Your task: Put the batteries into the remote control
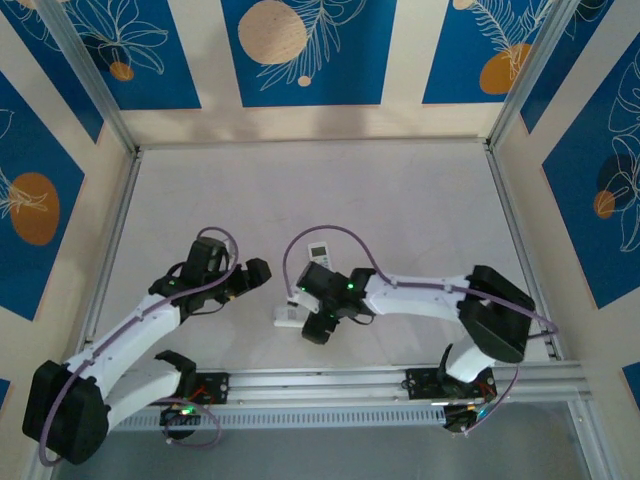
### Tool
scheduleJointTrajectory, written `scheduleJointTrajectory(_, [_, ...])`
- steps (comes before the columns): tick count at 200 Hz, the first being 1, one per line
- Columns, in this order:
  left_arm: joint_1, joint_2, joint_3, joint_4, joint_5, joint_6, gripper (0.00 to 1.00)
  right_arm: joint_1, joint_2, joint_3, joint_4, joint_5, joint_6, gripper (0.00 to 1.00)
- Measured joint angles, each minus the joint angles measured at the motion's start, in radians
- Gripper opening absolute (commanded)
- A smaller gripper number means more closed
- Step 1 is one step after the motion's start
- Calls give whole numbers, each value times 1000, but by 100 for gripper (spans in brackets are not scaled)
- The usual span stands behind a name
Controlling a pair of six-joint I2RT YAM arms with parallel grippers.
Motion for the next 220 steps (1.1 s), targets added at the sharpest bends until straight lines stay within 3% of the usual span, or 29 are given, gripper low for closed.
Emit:
scheduleJointTrajectory(42, [0,-52,-35,-16,6,0,91,-9,126,44,0,-5,-126,84])
scheduleJointTrajectory(91, [0,-82,-54,-38,6,-4,92,-13,190,111,-40,-22,-169,61])
scheduleJointTrajectory(118, [1,-85,-55,-50,8,-10,92,-14,196,120,-34,-25,-149,55])
scheduleJointTrajectory(192, [18,-50,18,-53,115,-123,92,-97,129,141,38,-146,245,53])
scheduleJointTrajectory(220, [34,-24,35,-10,179,-173,84,-105,84,142,127,-230,394,53])
